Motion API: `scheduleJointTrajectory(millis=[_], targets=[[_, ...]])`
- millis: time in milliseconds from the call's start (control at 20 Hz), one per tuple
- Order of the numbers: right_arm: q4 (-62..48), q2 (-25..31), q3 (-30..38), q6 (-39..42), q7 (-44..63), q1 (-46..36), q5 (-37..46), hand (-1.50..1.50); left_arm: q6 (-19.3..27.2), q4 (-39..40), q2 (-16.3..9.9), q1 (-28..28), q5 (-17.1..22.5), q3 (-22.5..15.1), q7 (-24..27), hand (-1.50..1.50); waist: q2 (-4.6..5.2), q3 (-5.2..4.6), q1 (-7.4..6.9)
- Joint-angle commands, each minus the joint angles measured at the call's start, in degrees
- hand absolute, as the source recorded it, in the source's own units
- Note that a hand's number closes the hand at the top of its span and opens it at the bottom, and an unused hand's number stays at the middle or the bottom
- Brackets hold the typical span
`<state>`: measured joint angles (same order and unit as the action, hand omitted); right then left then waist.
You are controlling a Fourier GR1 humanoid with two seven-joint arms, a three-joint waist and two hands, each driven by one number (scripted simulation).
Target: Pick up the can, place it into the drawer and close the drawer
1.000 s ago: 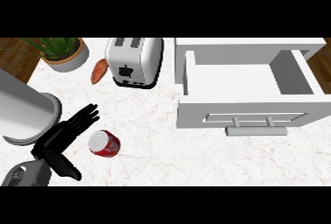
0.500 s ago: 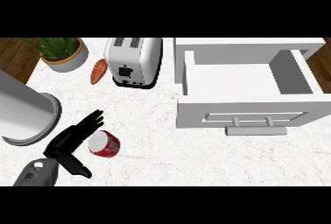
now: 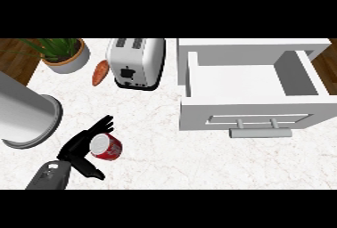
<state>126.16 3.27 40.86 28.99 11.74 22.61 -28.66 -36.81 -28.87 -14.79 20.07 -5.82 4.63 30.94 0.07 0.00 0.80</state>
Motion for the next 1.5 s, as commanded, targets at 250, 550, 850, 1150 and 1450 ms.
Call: scheduleJointTrajectory(millis=[250, 550, 850, 1150, 1450], targets=[[0.25, 0.77, 2.16, 2.86, 1.13, 1.46, -3.60, -1.50, -3.11, 5.86, 3.30, 5.91, 2.31, 1.55, 0.87, 1.50, 0.00, -0.05, 0.19], [0.35, -1.23, 2.44, 3.61, 0.43, 2.25, -3.59, -1.50, -10.52, 5.57, 4.00, 5.37, 3.09, -0.38, -0.91, 1.50, 0.03, -0.05, 0.16], [3.24, -2.52, 1.80, 1.08, 3.22, 1.98, -3.34, -1.50, -14.88, -4.98, 5.62, 2.33, 6.25, -2.21, -4.34, 1.50, -0.39, 0.02, -1.09], [3.08, -2.90, 3.37, 1.53, 2.20, 4.11, -3.72, -1.50, 15.65, -4.28, 9.57, 3.34, 18.21, 15.50, -4.79, 1.50, -0.69, 0.09, -1.74], [3.80, -1.57, 2.90, 0.08, 4.18, 1.08, -4.70, -1.50, 26.60, -16.76, 14.60, 5.29, 20.59, 11.86, -10.58, 1.50, -0.44, 0.06, -1.22]])
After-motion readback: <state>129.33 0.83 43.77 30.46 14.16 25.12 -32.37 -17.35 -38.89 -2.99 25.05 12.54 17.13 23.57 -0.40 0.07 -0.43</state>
